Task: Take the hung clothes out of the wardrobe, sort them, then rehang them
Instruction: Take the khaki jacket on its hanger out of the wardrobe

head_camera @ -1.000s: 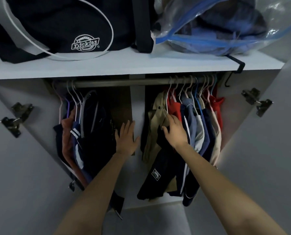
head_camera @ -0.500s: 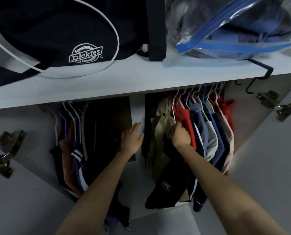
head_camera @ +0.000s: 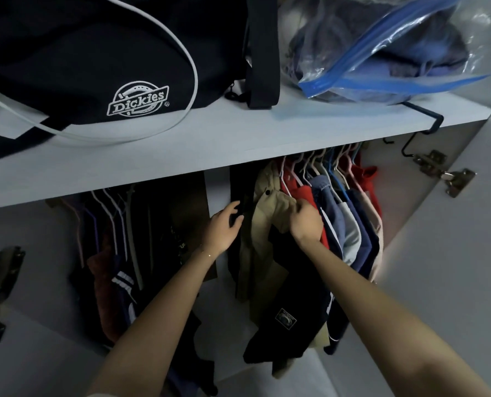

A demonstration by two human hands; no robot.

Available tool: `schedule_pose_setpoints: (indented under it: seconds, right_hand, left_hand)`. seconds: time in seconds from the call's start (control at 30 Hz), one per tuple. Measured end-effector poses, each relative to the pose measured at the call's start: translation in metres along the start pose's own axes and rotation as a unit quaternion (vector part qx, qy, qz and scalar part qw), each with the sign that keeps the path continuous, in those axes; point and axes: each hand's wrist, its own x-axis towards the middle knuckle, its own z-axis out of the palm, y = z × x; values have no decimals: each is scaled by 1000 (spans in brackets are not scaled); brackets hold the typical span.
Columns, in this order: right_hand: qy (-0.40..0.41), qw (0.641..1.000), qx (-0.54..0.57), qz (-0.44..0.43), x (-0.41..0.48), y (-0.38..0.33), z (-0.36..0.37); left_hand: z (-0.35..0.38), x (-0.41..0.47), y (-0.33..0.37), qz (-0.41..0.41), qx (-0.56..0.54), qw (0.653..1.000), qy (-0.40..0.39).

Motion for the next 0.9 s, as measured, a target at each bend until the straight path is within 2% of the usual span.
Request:
schedule_pose_setpoints:
  seconds: [0.17, 0.33, 0.43, 0.53, 0.73, 0.9]
  right_hand:
    - [-22, 999, -6, -33, -4, 4, -22]
    - [-43, 998, 2, -49, -12, 17, -45]
    - [-63, 997, -13, -53, -8, 13, -62]
    - [-58, 996, -45, -57, -3, 9, -72]
    - [-46, 994, -53, -81, -1, 6, -78]
    - [-47, 993, -42, -96, -1, 7, -79]
  left_hand:
    - [2, 12, 8, -9, -46, 999, 3]
    - [12, 19, 18, 9, -40, 999, 2]
    - [20, 20, 23, 31, 2, 999, -12]
    - [25, 25, 28, 44, 39, 998, -18]
    - [24, 46, 37, 46, 38, 997, 42]
    - [20, 65, 31, 41, 26, 999, 15]
